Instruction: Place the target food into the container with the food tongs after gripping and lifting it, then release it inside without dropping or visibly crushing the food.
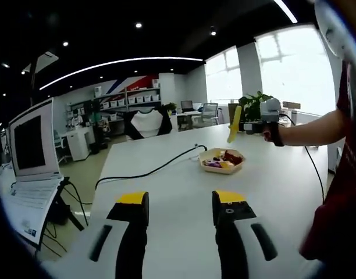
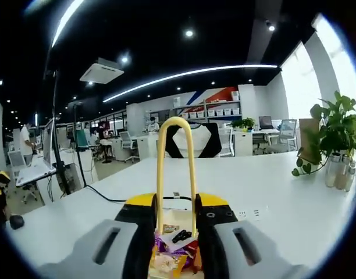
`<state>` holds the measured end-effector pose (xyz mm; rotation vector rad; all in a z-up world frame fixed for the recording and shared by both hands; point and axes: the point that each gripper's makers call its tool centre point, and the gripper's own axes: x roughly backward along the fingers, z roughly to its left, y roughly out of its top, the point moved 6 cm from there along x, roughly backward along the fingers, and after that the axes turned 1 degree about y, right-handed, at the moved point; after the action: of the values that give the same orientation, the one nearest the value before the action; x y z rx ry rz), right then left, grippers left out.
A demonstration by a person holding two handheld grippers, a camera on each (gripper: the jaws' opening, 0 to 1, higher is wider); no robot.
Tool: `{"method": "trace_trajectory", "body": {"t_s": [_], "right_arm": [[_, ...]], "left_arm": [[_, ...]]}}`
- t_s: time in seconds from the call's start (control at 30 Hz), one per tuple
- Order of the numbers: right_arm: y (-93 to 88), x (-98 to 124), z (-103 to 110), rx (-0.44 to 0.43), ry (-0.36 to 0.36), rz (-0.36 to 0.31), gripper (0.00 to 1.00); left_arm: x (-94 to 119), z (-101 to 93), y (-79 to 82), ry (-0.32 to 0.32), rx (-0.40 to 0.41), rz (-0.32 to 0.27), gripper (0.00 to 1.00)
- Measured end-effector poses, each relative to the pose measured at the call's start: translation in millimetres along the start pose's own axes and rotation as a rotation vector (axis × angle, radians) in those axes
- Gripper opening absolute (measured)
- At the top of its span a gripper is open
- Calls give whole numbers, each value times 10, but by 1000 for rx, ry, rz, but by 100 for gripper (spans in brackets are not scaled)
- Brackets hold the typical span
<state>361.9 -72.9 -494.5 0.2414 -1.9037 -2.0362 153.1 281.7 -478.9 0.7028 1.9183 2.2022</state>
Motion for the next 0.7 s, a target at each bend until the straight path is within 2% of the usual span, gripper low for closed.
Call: {"method": "trace_trajectory", "body": {"t_s": [0.2,0.27,0.4,0.43,0.5,0.7], "right_arm": [[81,148,-45,2,-2,-5,23],[174,254,-104,-18,-18,-18,23],[222,394,-151,-74,-25,-20,23],[155,477,-152,-102,-18,32,23],[55,596,-152,-104,-18,110,23],[-180,1039,-237,22,-86,257,23]], "left_arm": [[-34,-8,-3,-9,7,2,46],[-59,-13,20,-20,7,-5,46],[-101,-14,61,-47,-7,-18,46],[-107,-10,68,-51,-8,-21,46],[-117,2,72,-63,-10,-25,46],[-174,140,19,-111,-10,-35,46]]}}
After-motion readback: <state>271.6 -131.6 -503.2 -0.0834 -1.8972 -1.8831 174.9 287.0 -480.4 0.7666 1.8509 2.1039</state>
